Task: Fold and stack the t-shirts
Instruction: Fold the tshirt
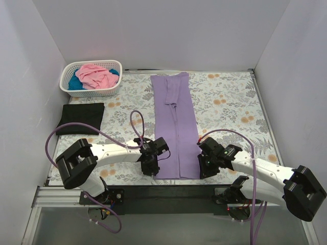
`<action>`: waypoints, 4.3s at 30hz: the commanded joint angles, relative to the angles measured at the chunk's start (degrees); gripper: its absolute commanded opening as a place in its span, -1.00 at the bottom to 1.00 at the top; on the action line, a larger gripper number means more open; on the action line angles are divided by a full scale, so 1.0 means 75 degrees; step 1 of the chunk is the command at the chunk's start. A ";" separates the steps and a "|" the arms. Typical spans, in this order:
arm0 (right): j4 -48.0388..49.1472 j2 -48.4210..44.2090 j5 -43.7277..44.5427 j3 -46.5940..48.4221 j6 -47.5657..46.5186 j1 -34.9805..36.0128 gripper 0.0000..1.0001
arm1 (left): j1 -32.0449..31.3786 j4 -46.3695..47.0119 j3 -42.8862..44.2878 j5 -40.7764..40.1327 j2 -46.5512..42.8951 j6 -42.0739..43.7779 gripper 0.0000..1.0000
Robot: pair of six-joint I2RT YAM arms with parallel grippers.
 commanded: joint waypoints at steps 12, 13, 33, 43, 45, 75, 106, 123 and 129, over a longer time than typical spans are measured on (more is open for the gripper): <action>0.0058 0.0073 0.0083 -0.0310 -0.0109 0.0041 -0.57 | -0.0240 -0.0337 0.0322 -0.0015 0.0122 -0.0140 -0.43; 0.0047 0.0050 0.0083 -0.0322 -0.0109 0.0052 -0.57 | -0.0240 -0.0454 0.0345 -0.0074 0.0040 -0.0199 -0.42; 0.0047 -0.0044 0.0118 -0.0369 -0.0121 0.0052 -0.58 | -0.0334 -0.0326 0.0451 0.0078 0.0578 -0.0188 -0.47; -0.0035 -0.0091 -0.0268 -0.0264 -0.0180 0.0122 -0.97 | -0.0416 -0.0419 0.0076 0.0406 0.0310 -0.0211 -1.00; -0.0070 -0.0242 -0.0525 -0.0287 0.0030 0.0332 -0.97 | -0.0568 -0.0571 -0.0098 0.0453 0.0122 -0.0363 -1.00; -0.0715 0.3938 -0.0361 0.6074 -0.3085 -0.2478 -0.97 | 0.3473 0.0657 0.3298 -0.0414 0.0765 0.2940 -1.00; -0.0703 0.7560 -0.1863 0.9533 -0.3461 -0.4085 -0.97 | 0.4986 0.2720 0.4892 0.0418 0.3262 0.4078 -1.00; -0.0399 0.7130 -0.0435 0.9324 -0.3437 -0.3980 -0.57 | 0.4870 0.2979 0.4518 -0.0038 0.2443 0.4055 -0.14; 0.1006 0.5828 -0.0397 0.7498 -0.3121 -0.3336 -0.56 | 0.3828 0.3037 0.3476 -0.0449 0.1364 0.3856 -0.16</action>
